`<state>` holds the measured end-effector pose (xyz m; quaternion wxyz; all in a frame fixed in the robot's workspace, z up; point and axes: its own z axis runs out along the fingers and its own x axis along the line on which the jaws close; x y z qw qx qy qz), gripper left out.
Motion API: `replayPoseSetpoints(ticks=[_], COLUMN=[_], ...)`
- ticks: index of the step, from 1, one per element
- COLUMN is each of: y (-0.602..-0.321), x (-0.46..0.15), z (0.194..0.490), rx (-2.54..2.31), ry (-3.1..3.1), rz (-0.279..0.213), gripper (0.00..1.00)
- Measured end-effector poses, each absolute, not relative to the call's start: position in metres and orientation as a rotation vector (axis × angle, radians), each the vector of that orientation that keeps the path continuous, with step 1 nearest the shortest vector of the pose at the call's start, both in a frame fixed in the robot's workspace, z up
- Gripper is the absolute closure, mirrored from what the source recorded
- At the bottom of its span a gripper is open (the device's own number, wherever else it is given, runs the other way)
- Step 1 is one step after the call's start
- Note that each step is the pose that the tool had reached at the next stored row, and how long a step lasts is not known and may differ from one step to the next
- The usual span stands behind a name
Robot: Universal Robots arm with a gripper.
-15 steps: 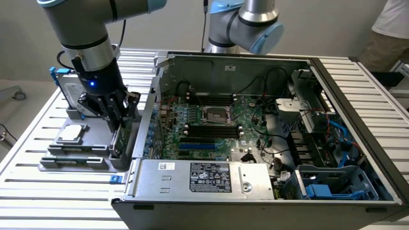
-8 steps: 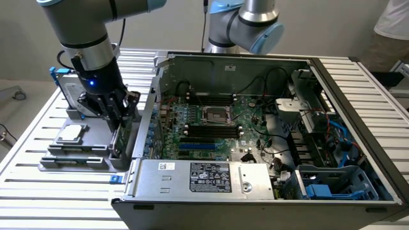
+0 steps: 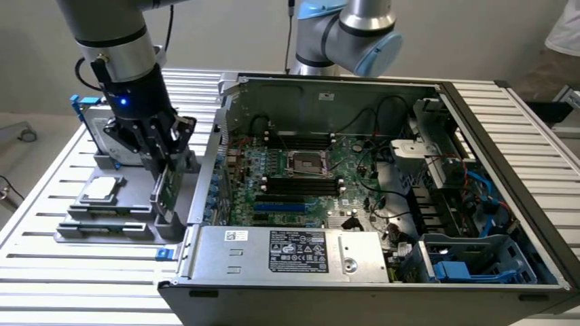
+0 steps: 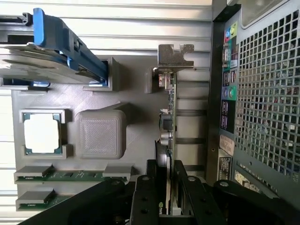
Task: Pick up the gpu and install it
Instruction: 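Pick up the gpu and move the gpu toward the slot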
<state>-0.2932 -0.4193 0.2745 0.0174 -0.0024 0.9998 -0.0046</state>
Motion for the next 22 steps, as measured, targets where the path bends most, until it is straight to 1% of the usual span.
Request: replayPoseSetpoints(ticks=[22], y=[-0.419], x=[-0.292], z=[0.358], rx=[-0.007], ry=[3.107], rz=[-0.013], gripper=[0.74])
